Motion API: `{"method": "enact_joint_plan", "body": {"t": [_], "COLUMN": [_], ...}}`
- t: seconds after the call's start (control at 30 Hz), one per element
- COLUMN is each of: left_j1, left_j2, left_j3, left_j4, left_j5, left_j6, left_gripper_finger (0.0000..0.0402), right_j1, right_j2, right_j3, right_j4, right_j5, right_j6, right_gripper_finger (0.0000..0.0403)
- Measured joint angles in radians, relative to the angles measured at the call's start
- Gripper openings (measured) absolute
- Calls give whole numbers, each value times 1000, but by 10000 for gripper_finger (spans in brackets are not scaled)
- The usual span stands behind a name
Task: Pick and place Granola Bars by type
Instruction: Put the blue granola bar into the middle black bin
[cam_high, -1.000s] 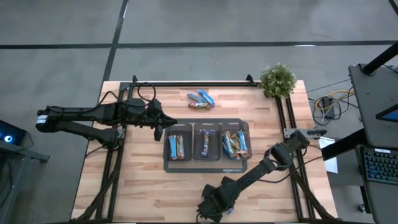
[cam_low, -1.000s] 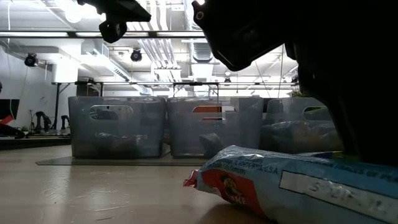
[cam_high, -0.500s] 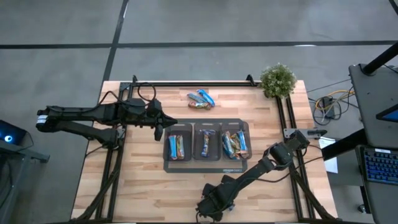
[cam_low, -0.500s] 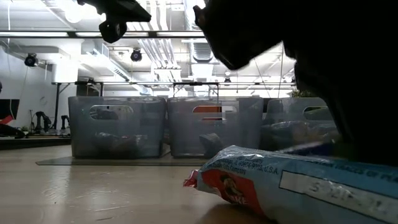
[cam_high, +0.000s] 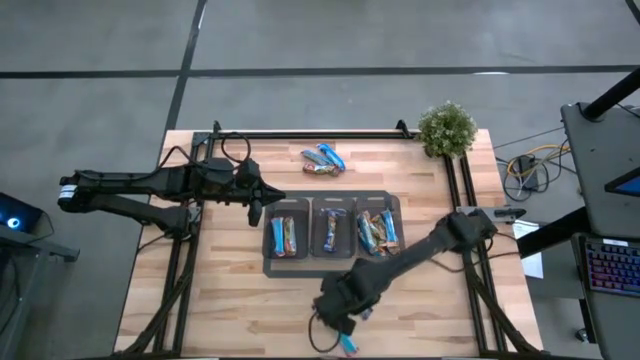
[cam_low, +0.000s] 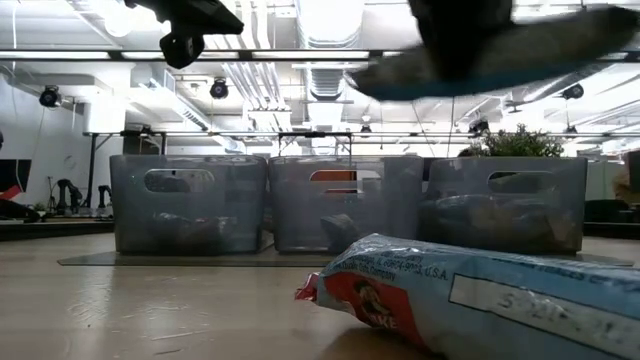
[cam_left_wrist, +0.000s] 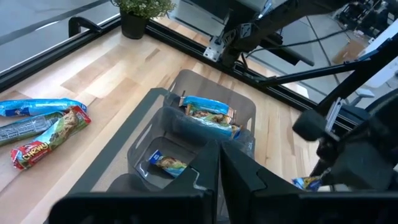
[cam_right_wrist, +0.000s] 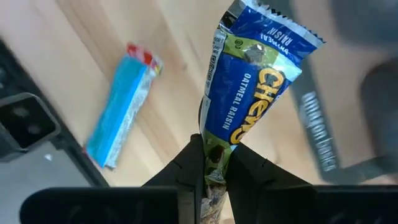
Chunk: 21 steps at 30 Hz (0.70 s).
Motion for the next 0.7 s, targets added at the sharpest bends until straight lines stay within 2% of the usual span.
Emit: {"method": "enact_joint_plan", "body": {"t": [0.3,0.7], "left_j1": [0,0], "left_j2": [0,0], "left_j3": [0,0], "left_j4": [0,9], "left_j5": [4,3], "left_j6": [-15,27], "left_gripper_finger": [0,0], "right_j1": [-136,-339], "right_j2": [-134,-217], "right_j3": [-4,-66], "right_j4": [-5,-14], "right_j5": [148,159], "right_j6": [-54,-144], "right_gripper_finger": [43,43]}}
